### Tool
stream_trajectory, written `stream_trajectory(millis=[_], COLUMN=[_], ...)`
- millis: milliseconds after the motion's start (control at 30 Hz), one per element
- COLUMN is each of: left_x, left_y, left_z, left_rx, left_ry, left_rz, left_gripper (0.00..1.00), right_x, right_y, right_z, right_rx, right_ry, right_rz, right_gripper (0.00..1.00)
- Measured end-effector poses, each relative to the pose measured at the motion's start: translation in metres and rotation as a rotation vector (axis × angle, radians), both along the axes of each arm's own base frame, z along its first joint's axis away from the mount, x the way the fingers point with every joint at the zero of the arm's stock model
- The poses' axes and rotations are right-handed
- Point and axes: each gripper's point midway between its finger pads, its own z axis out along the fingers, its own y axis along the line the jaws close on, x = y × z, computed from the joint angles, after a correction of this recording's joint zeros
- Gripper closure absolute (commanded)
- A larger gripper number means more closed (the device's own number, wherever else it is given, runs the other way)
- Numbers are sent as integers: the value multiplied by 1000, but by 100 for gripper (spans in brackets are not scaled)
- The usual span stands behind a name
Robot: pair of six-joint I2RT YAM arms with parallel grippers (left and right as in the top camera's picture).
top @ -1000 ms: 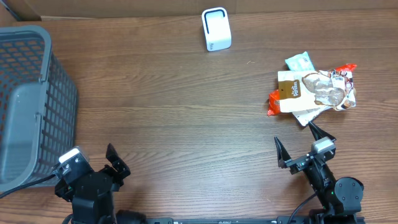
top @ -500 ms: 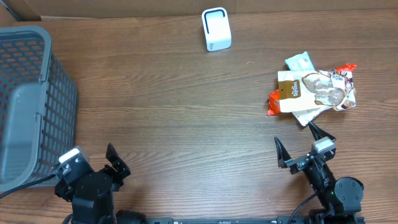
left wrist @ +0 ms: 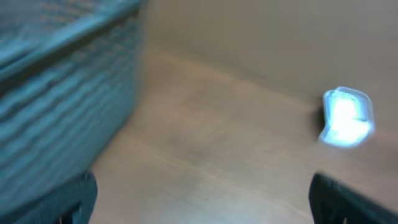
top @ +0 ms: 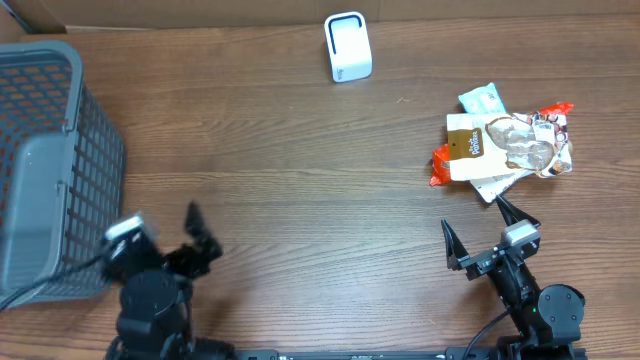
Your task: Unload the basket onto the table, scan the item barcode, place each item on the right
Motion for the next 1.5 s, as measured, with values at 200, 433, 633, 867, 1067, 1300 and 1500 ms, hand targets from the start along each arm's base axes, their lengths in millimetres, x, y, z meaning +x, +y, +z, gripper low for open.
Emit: stream_trajectory(millis=[200,433,633,867,1067,1300,1500], left_x=[42,46,40,32,31,31,31], left_y=[-53,-72,-69,-45,-36,-37,-37], left_z=[-19,-64,-96,-122,-114,-114,-114], left_rx=[175,290,315,319,315,314,314], left_ry=[-179,-278,-249,-150,-178,-179,-179], left_rz=[-315,-432,-437,-368,-332,-336,-336], left_gripper=[1,0,1,1,0,0,0], right_x=[0,0,0,0,0,0,0], right_y=[0,0,0,0,0,0,0], right_z=[0,0,0,0,0,0,0], right_rx=[0,0,1,3,4,3,3], right_ry=[0,0,0,0,2,1,2], right_rz=[0,0,0,0,0,0,0], right_gripper=[0,0,0,0,0,0,0])
